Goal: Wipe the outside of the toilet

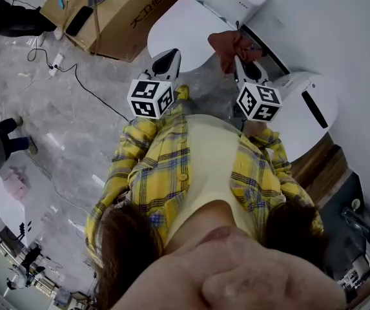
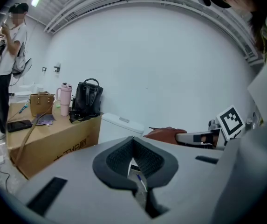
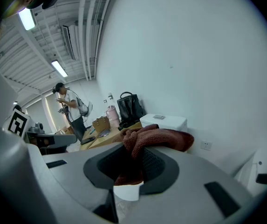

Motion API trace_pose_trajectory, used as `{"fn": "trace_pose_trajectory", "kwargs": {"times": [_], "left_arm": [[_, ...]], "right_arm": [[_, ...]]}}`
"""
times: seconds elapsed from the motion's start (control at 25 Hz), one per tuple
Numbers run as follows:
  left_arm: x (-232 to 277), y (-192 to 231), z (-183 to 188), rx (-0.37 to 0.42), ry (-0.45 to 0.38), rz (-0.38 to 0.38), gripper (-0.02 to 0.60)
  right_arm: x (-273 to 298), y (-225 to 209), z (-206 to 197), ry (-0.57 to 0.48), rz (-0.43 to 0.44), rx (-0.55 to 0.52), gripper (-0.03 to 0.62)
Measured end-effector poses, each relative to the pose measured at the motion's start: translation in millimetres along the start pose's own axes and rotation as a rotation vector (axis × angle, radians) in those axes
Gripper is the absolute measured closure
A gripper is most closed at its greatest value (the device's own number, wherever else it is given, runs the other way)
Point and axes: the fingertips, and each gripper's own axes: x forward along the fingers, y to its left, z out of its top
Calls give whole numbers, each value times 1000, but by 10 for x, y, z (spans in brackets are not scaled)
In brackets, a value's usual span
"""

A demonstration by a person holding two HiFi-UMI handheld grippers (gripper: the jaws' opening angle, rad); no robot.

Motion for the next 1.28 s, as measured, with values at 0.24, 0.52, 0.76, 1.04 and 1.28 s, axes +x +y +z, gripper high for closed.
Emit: {"fn": "trace_pose_trajectory", "kwargs": {"times": [0.24, 0.52, 0.76, 1.04, 1.28], "left_arm": [[113, 507, 204, 29, 25, -49, 574], [276, 840, 271, 55, 49, -84, 574], [491, 938, 284, 42, 66, -73, 574], [822, 1140, 444, 36, 66, 2, 574], [1229, 1217, 626, 37, 75, 37, 574]], "right_arm": [[495, 274, 149, -6, -34, 11, 503], [877, 454, 296, -11, -45, -21, 503], [1228, 293, 525, -26, -44, -47, 505], [1859, -29, 879, -36, -7, -58, 503], [2474, -287, 1188, -26, 38, -92, 504]]}}
